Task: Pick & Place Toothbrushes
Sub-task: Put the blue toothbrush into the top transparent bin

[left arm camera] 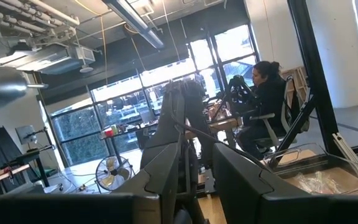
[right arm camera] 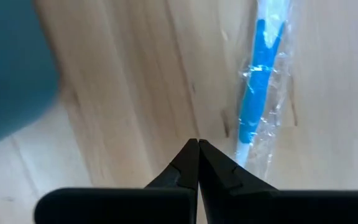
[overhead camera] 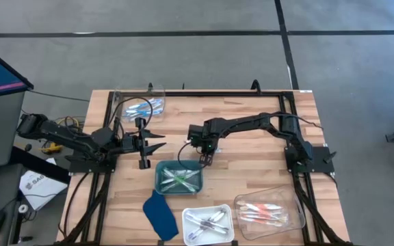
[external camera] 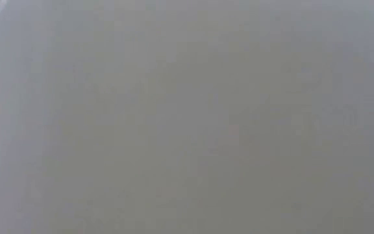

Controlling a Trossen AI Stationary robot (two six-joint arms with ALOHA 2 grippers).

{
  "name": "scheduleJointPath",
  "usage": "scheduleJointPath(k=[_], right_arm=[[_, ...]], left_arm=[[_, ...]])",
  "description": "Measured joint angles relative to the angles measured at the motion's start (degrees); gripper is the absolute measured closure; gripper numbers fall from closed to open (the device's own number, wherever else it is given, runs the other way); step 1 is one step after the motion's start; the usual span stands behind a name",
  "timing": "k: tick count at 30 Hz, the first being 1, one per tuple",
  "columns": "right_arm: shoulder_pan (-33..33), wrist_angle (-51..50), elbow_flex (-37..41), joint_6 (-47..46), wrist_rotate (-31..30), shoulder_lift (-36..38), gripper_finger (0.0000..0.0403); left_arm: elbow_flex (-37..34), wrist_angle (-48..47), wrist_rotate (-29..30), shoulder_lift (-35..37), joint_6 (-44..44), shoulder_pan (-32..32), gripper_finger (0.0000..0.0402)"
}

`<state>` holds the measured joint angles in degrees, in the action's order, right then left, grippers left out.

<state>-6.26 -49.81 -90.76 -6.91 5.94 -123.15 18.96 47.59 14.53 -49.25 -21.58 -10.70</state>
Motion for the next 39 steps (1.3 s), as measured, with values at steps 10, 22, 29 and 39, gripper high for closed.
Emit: scheduleJointPath(k=[10, 22, 29, 39], right_arm=[[-1.33, -0.10, 0.00, 0.64, -4.03, 0.00, 0.0403], [-0.52, -0.15, 0.00, 4.81, -6.44, 0.00, 0.0403], [0.92, 0.11, -0.04, 8.44, -6.62, 0.92, 0.0403], [2.45, 4.06, 0.03, 11.42, -7.50, 4.17, 0.0403]], left_arm=[[0.00, 0.00, -0.05, 0.00, 0.79, 0.00, 0.0307], [0.00, 0.00, -0.08, 0.00, 0.90, 0.00, 0.0307], [0.00, -0.72, 0.09, 0.00, 0.89, 0.00, 0.0307], [0.07, -5.52, 5.65, 0.01, 0.99, 1.76, 0.0307]])
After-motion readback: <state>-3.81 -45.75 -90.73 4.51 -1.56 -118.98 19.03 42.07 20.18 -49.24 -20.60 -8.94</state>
